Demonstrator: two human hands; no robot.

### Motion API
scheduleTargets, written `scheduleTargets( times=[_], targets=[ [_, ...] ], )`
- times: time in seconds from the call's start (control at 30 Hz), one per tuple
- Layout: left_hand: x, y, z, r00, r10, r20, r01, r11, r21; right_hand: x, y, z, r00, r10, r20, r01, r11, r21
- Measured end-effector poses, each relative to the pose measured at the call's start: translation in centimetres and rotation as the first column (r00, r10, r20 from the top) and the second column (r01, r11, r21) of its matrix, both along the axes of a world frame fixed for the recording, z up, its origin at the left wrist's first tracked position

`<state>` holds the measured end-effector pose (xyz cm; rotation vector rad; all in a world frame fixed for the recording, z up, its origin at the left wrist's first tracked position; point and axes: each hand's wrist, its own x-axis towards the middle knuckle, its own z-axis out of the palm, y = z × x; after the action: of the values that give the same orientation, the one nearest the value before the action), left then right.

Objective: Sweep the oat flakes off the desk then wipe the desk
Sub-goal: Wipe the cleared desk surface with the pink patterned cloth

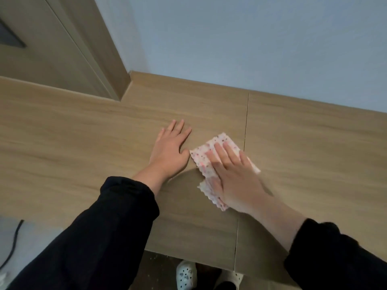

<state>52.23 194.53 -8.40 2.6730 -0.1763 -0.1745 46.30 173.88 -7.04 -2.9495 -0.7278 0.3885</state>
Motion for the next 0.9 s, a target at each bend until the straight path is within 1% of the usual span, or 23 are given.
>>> scheduleTargets(
  times=[0.03, 0.07, 0.1, 0.13, 0.2, 0.23, 0.27, 0.3, 0.33, 0.37, 0.4, 0.47, 0.53, 0.57, 0.63, 0.67, 0.7, 0.73, 0.8, 0.83, 0.87, 0.9],
  targets=[
    [0.1, 0.2, -0.1, 1.000, 0.009, -0.010, -0.009, 0.999, -0.054, -1.8, -0.9, 0.1, 0.997, 0.073, -0.005, -0.073, 0.997, 0.028],
    [0.0, 0.4, -0.1, 1.000, 0.023, -0.017, -0.025, 0.994, -0.103, -2.1, -2.3, -0.1, 0.993, 0.113, -0.022, -0.113, 0.993, 0.016],
    [-0.4, 0.5, -0.2, 0.999, 0.045, -0.020, -0.048, 0.989, -0.137, -1.3, -3.5, -0.4, 0.995, 0.101, -0.025, -0.101, 0.995, -0.017],
    [-1.0, 0.6, -0.2, 0.998, 0.064, -0.018, -0.066, 0.987, -0.145, 0.5, -4.4, -0.7, 1.000, 0.031, 0.000, -0.031, 0.998, -0.058],
    [-3.1, 0.9, 0.0, 0.999, 0.047, -0.011, -0.048, 0.995, -0.087, 5.0, -5.5, -1.0, 0.977, -0.208, 0.051, 0.212, 0.974, -0.078],
    [-4.3, 1.2, -0.1, 1.000, 0.014, 0.003, -0.014, 1.000, -0.028, 6.9, -5.4, -1.1, 0.947, -0.320, 0.040, 0.322, 0.944, -0.077],
    [-5.6, 1.5, -0.2, 0.999, -0.024, 0.022, 0.023, 0.998, 0.051, 7.8, -4.6, -1.1, 0.922, -0.385, 0.033, 0.387, 0.918, -0.093],
    [-6.5, 1.7, -0.4, 0.998, -0.053, 0.040, 0.048, 0.990, 0.129, 7.6, -3.2, -1.0, 0.911, -0.410, 0.040, 0.412, 0.906, -0.100],
    [-7.0, 1.8, -0.5, 0.997, -0.058, 0.049, 0.048, 0.981, 0.188, 6.2, -1.7, -1.2, 0.915, -0.402, 0.043, 0.404, 0.910, -0.098],
    [-7.1, 1.8, -0.4, 0.998, -0.044, 0.047, 0.032, 0.974, 0.226, 4.0, 0.0, -1.2, 0.936, -0.349, 0.048, 0.352, 0.932, -0.086],
    [-6.9, 1.8, -0.4, 0.999, -0.028, 0.038, 0.018, 0.968, 0.250, 0.9, 1.7, -1.1, 0.965, -0.260, 0.034, 0.262, 0.962, -0.081],
    [-6.5, 1.6, -0.4, 0.999, -0.030, 0.014, 0.025, 0.957, 0.288, -5.6, 3.5, -0.9, 0.995, -0.098, -0.016, 0.097, 0.994, -0.040],
    [-6.5, 1.5, -0.3, 0.999, -0.045, 0.008, 0.040, 0.949, 0.313, -10.8, 3.2, -0.8, 0.999, 0.054, 0.005, -0.054, 0.998, -0.010],
    [-6.6, 1.6, -0.3, 0.999, -0.046, 0.013, 0.040, 0.947, 0.317, -12.3, 2.4, -0.8, 0.995, 0.097, 0.022, -0.097, 0.995, -0.007],
    [-6.7, 1.6, -0.2, 0.999, -0.044, 0.012, 0.038, 0.948, 0.317, -12.3, 0.2, -0.9, 0.990, 0.136, 0.032, -0.135, 0.990, -0.030],
    [-6.7, 1.6, -0.2, 0.999, -0.044, 0.011, 0.038, 0.948, 0.316, -11.2, -0.7, -0.8, 0.994, 0.102, 0.038, -0.101, 0.994, -0.040],
    [-6.7, 1.6, -0.3, 0.999, -0.046, 0.012, 0.040, 0.948, 0.316, -9.6, -1.5, -0.9, 1.000, 0.013, 0.013, -0.012, 0.999, -0.050],
    [-6.8, 1.6, -0.3, 0.999, -0.047, 0.017, 0.039, 0.948, 0.316, -7.7, -2.1, -0.8, 0.994, -0.112, 0.008, 0.113, 0.991, -0.070],
    [-6.7, 1.7, -0.2, 0.999, -0.049, 0.017, 0.041, 0.949, 0.313, -3.9, -2.4, -0.9, 0.937, -0.348, 0.038, 0.350, 0.934, -0.067],
    [-6.7, 1.8, -0.2, 0.999, -0.048, 0.015, 0.041, 0.950, 0.309, -2.9, -1.9, -1.0, 0.904, -0.426, 0.038, 0.428, 0.901, -0.068],
    [-6.8, 1.8, -0.2, 0.999, -0.046, 0.016, 0.039, 0.951, 0.307, -2.7, -0.8, -1.0, 0.894, -0.447, 0.017, 0.447, 0.891, -0.079],
    [-6.9, 1.8, -0.1, 0.999, -0.045, 0.017, 0.038, 0.952, 0.303, -3.5, 0.6, -1.0, 0.904, -0.427, -0.004, 0.424, 0.901, -0.090]
  ],
)
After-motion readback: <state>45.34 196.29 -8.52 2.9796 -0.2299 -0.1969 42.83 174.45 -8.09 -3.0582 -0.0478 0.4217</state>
